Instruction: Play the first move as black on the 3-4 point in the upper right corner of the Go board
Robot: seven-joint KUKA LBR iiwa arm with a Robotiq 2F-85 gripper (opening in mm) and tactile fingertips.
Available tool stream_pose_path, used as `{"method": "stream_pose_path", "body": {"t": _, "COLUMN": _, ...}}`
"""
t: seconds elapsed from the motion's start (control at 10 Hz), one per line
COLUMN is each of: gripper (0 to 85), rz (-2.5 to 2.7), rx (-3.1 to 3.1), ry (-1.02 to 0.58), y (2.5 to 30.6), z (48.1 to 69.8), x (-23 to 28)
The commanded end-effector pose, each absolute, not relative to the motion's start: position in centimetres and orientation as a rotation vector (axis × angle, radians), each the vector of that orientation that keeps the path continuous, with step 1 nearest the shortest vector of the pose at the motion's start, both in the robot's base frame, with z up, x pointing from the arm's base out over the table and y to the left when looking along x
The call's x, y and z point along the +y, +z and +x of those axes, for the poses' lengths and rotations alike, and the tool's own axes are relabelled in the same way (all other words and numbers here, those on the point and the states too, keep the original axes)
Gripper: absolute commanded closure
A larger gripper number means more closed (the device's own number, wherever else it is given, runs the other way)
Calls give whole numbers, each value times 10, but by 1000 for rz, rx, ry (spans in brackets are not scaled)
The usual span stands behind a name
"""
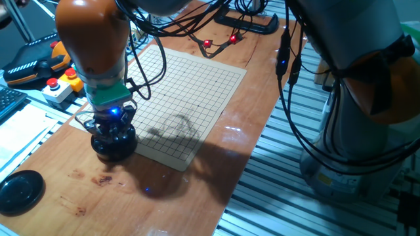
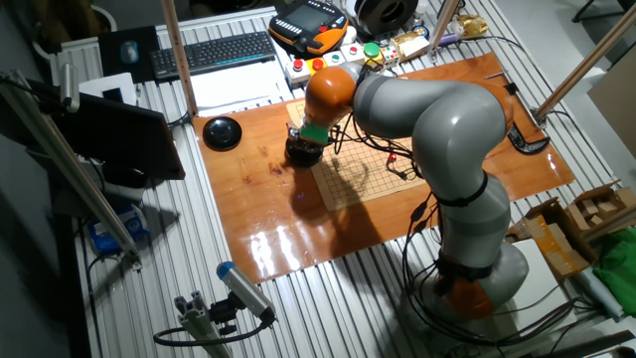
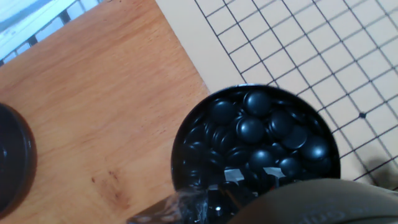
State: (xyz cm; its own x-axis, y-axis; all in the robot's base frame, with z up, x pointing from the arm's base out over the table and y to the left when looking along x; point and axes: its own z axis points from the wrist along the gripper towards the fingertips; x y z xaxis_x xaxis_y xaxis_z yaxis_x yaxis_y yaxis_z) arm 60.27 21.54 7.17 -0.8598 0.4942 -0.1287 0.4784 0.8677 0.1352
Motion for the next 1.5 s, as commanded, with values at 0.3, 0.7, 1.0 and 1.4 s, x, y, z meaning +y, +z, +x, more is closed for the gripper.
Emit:
{"method": "stream_pose_path", "body": {"t": 0.3, "gripper": 587, "rz": 743, "rx": 2883, "ry": 144, "y": 68, "z": 601, "x": 220}}
{"method": "stream_pose_path", "body": {"t": 0.7, "gripper": 587, "rz": 682, "rx": 2895, "ry": 89, "y": 64, "z": 598, "x": 225}}
{"method": "stream_pose_path", "body": {"t": 1.0, "gripper": 583, "rz": 658, "rx": 2899, "ry": 69, "y": 62, "z": 599, "x": 220}}
{"method": "stream_pose_path", "body": {"t": 1.4, "gripper": 583, "rz": 662, "rx": 2903, "ry": 77, "y": 60, "z": 598, "x": 220}}
